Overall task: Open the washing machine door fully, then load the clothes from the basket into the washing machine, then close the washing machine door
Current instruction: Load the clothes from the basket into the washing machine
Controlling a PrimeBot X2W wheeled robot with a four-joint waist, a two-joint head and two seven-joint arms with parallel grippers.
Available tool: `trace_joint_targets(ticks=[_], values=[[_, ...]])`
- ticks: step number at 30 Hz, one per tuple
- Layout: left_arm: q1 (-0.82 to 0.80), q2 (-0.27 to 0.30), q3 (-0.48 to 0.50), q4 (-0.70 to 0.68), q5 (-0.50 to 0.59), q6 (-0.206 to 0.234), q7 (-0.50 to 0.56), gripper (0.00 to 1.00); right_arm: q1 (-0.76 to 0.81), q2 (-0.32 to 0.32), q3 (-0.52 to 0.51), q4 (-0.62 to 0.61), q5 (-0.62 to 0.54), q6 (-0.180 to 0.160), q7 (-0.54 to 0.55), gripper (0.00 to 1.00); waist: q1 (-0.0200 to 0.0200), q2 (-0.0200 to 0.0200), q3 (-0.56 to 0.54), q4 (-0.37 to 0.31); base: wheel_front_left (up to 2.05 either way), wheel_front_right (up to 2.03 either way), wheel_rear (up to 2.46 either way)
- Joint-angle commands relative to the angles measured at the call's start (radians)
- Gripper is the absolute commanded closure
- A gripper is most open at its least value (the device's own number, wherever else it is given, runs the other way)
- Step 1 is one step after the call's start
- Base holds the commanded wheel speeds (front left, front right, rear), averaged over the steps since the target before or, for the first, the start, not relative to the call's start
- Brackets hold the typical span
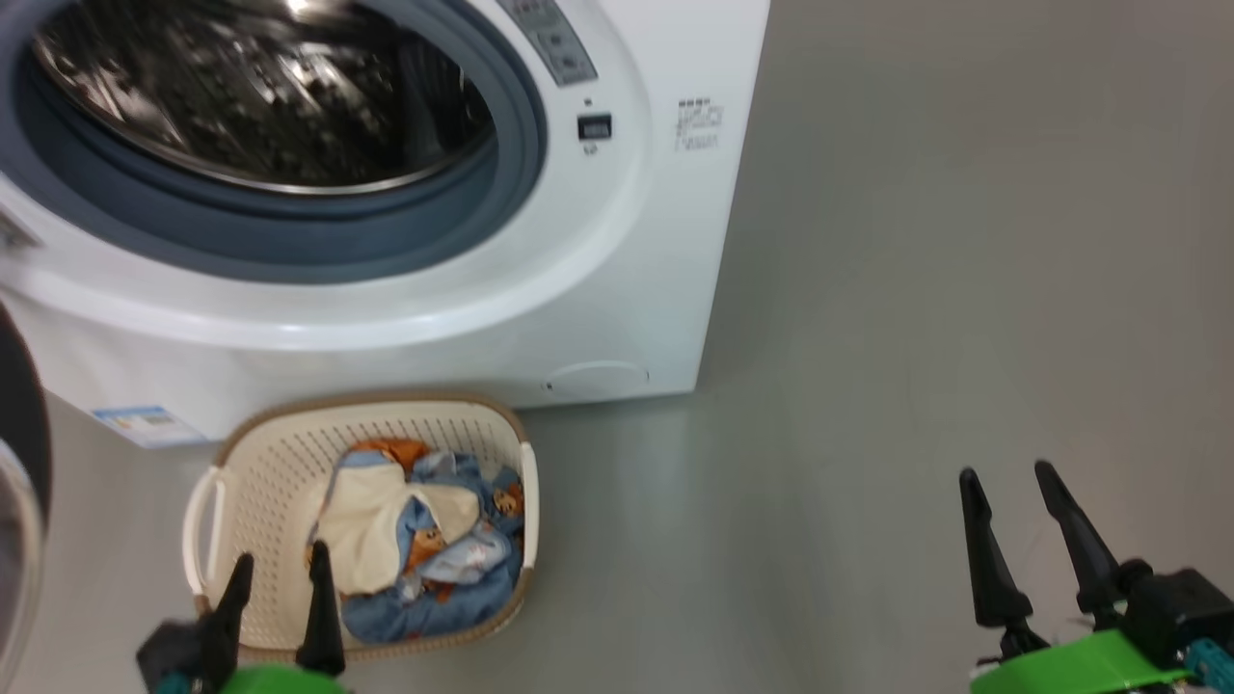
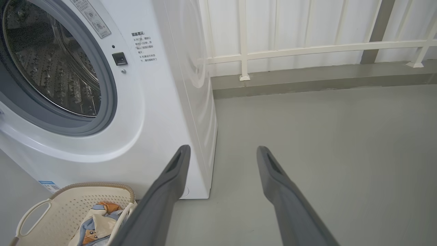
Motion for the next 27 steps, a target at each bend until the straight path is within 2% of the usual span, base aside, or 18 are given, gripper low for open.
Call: trace_joint_targets(ticks=[1,9,14,20,27], values=[[-0.071,0.020,0.024,0.019,-0.013,-0.011,0.017,0.00,-0.044,-0.011,0.033,-0.027,0.009,0.002,-0.012,0.00,0.0000,0.0000,0.097,-0.018,0.00,0.00,0.00],[-0.265,0.065,0.017,0.221,-0.055,-0.068,0.090,0.00,-0.120,-0.011,0.055,-0.025,0.017,0.002,-0.012,0.00,0.0000,0.0000,0.215,-0.045,0.00,0.00,0.00],[-0.371,0.096,0.014,0.355,-0.078,-0.089,0.137,0.00,-0.148,-0.020,0.061,-0.028,0.019,0.002,-0.012,0.00,0.0000,0.0000,0.273,-0.062,0.00,0.00,0.00],[-0.469,0.120,0.008,0.472,-0.105,-0.110,0.139,0.00,-0.169,-0.027,0.062,-0.033,0.021,0.002,-0.012,0.00,0.0000,0.0000,0.325,-0.077,0.00,0.00,0.00],[-0.588,0.128,-0.017,0.617,-0.167,-0.127,0.176,0.00,-0.189,-0.041,0.055,-0.045,0.023,0.002,-0.012,0.00,0.0000,0.0000,0.404,-0.090,0.00,0.00,0.00]])
